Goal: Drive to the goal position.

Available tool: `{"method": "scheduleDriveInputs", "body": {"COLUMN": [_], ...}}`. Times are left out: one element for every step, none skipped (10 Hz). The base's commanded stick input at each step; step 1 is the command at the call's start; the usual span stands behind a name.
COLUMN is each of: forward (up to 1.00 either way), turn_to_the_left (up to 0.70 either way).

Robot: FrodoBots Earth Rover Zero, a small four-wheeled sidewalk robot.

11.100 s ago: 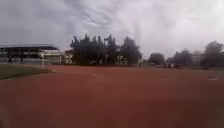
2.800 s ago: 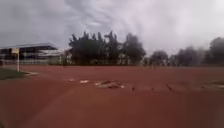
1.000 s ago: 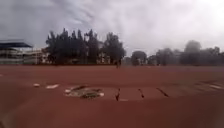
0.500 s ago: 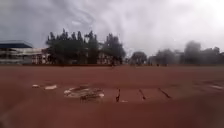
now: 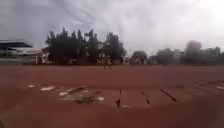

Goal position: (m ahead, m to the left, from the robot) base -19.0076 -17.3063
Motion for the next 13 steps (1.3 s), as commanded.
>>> {"method": "scheduleDriveInputs", "body": {"forward": [0.5, 0.5, 0.5, 0.5, 0.5, 0.5, 0.47, 0.41, 0.35, 0.29, 0.23, 0.17, 0.11], "turn_to_the_left": [0.0, 0.0, 0.0, 0.0, 0.0, 0.0, 0.0, 0.0, 0.0, 0.0, 0.0, 0.0, 0.0]}}
